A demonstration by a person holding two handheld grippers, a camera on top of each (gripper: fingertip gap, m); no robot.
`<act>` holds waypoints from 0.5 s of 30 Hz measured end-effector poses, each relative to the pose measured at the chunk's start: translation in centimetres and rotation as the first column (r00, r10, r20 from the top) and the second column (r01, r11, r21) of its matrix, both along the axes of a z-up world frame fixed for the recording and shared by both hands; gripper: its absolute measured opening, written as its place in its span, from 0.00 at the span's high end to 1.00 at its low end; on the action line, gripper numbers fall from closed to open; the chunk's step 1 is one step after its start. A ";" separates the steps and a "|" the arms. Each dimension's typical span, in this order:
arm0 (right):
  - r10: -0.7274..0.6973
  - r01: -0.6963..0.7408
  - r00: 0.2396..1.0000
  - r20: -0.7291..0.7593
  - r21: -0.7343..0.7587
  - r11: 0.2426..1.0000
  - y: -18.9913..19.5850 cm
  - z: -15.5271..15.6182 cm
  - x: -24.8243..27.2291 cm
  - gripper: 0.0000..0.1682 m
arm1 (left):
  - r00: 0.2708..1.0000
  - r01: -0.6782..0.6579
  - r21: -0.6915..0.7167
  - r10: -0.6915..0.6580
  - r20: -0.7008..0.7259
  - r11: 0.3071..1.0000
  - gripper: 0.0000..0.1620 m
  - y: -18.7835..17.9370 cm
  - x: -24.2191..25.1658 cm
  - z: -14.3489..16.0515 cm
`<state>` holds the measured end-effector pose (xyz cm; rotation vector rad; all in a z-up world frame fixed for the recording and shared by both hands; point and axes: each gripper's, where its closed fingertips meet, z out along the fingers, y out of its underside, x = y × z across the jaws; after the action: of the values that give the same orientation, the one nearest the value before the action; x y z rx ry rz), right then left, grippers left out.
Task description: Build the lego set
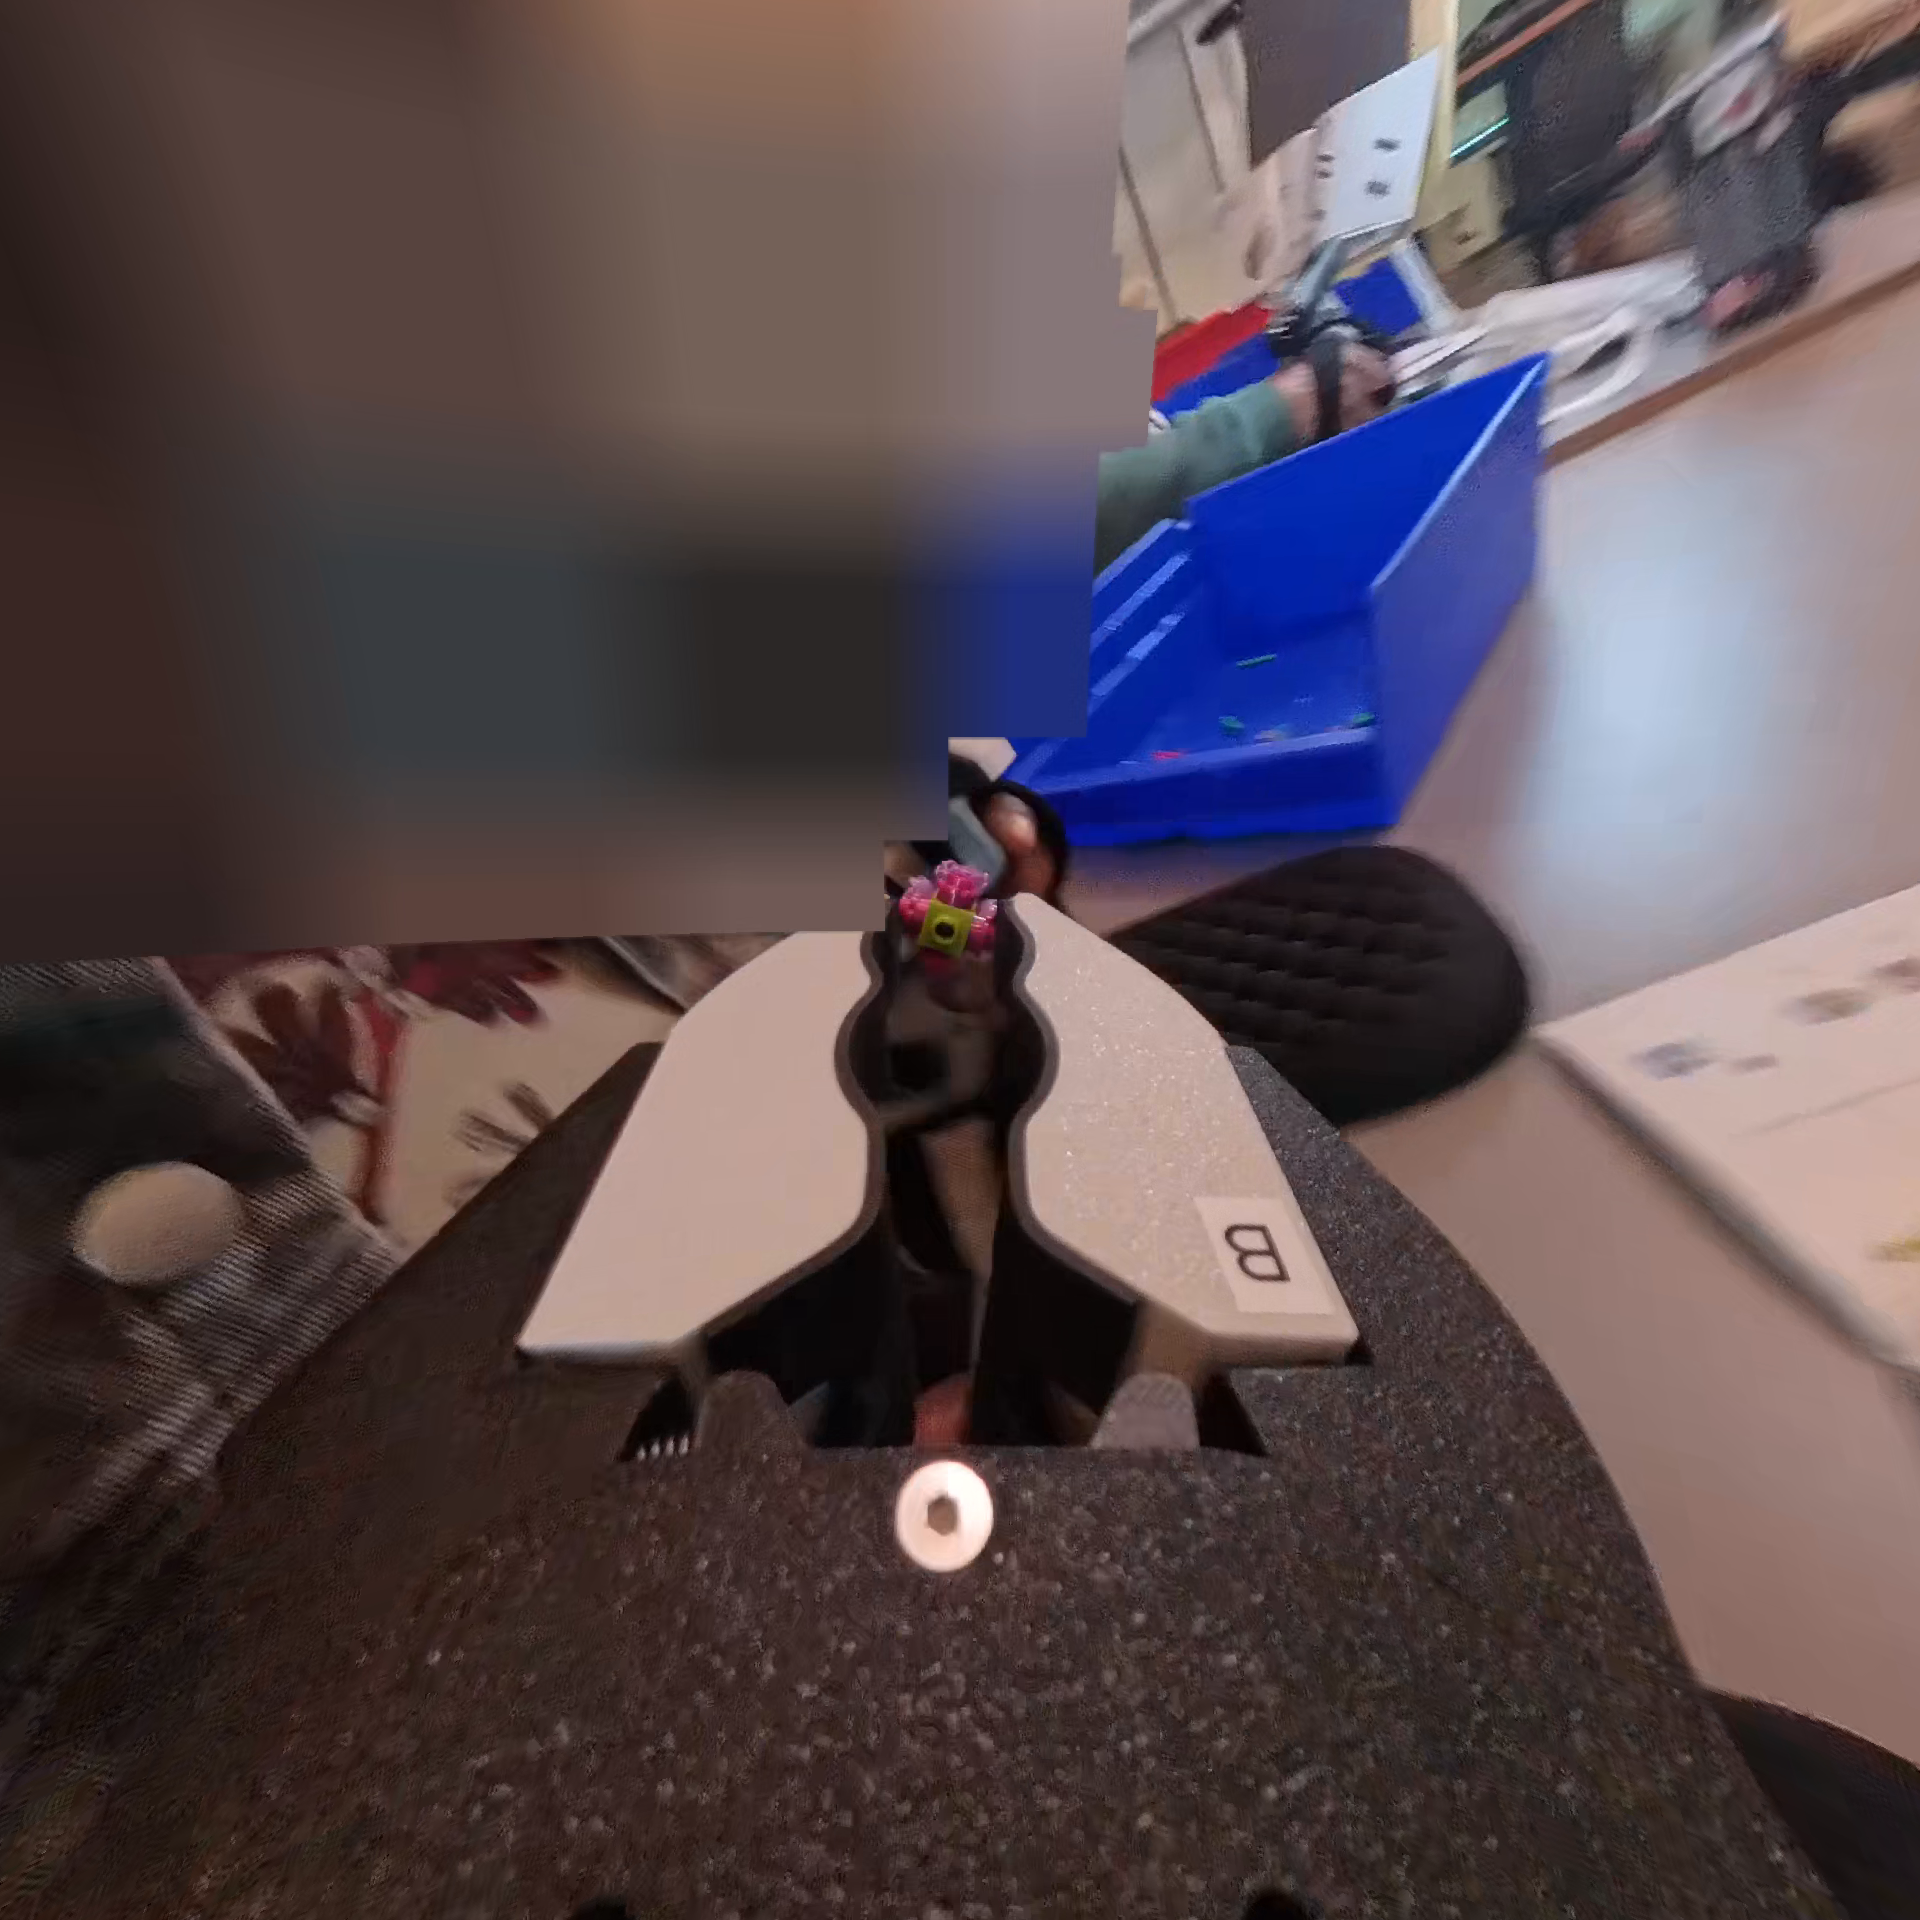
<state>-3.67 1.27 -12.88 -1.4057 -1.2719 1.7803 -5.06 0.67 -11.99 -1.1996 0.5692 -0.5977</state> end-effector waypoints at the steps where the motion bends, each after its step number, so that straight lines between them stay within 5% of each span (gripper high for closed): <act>1: -0.042 0.039 0.999 0.018 0.131 0.991 0.3 -0.1 0.2 0.90 | 1.000 0.014 -0.035 -0.013 0.015 0.999 0.81 0.1 -0.1 -0.2; 4: -0.110 0.095 0.994 0.001 0.500 0.861 0.5 0.4 0.8 0.90 | 0.991 0.113 -0.198 -0.095 0.095 0.974 0.81 0.6 0.6 -0.9; 6: -0.099 0.116 0.993 -0.061 0.625 0.772 -0.1 1.4 1.0 0.90 | 0.936 0.287 -0.229 -0.221 0.273 0.930 0.82 0.1 1.3 0.0; 8: -0.058 0.138 0.988 -0.145 0.635 0.760 -1.0 2.4 1.3 0.90 | 0.838 0.450 -0.208 -0.331 0.434 0.868 0.85 -0.2 1.6 1.2; 10: -0.031 0.154 0.978 -0.207 0.608 0.779 -1.6 2.9 1.5 0.90 | 0.803 0.524 -0.217 -0.393 0.449 0.824 0.86 -0.4 2.4 1.3; 15: -0.020 0.176 0.955 -0.297 0.510 0.842 -2.3 2.9 2.0 0.89 | 0.873 0.471 -0.148 -0.435 0.219 0.870 0.87 -1.4 4.5 1.2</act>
<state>-1.72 -0.99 -9.98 -0.8513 -1.3672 1.3457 -0.52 -0.70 -10.81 -1.1849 0.6557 -1.1787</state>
